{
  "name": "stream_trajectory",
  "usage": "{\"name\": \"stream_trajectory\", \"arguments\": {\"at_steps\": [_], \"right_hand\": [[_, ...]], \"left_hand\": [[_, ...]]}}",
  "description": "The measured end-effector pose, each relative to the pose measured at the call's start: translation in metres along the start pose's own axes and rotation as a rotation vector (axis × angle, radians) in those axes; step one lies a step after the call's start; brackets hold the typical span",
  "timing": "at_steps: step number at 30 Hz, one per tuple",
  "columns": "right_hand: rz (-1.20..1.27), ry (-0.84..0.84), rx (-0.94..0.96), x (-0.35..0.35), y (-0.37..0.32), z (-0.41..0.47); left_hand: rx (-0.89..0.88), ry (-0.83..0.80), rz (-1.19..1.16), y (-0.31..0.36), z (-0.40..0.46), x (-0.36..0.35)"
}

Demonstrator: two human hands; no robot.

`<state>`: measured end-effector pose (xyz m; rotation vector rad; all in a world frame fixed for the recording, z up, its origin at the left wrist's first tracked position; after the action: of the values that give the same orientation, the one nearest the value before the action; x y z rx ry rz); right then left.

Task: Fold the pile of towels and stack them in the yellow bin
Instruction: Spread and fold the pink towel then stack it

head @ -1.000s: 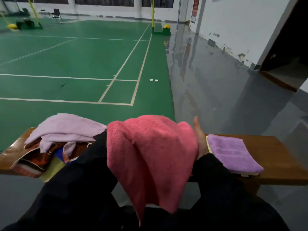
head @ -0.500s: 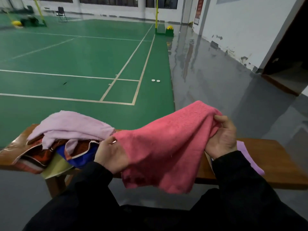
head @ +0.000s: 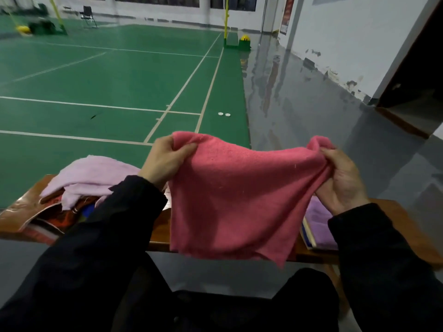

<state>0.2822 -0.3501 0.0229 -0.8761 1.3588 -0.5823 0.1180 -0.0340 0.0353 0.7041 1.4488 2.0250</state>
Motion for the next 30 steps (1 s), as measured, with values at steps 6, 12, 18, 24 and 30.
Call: {"name": "stream_trajectory", "arguments": {"at_steps": [6,12,18,24,30], "right_hand": [[-0.069,0.001,-0.016,0.012,-0.012,0.007],[0.029,0.018,0.059,0.009,-0.021,0.007],[0.024,0.072,0.174,0.007,-0.03,0.014],[-0.055,0.111,0.215,-0.002,-0.033,0.007],[-0.123,0.185,0.275,-0.005,-0.038,0.003]], "left_hand": [[0.233,0.166,-0.214,-0.01,0.015,0.002],[0.183,0.19,-0.217,-0.015,0.013,0.011],[0.581,-0.114,-0.597,-0.029,-0.003,-0.011],[0.661,0.044,-0.427,-0.053,-0.017,-0.014],[0.273,0.166,-0.223,-0.027,-0.016,-0.002]]}}
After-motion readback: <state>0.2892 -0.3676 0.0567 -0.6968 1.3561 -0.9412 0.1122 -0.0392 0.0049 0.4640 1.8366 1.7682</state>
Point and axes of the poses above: each hand's wrist, its own z-axis towards the middle knuckle, its own x-axis out of the back of the hand, y = z × x, the point moved 6 cm from there along z, towards the middle knuckle, and after that the axes turned 12 degrees about y, right-handed, at the moved point
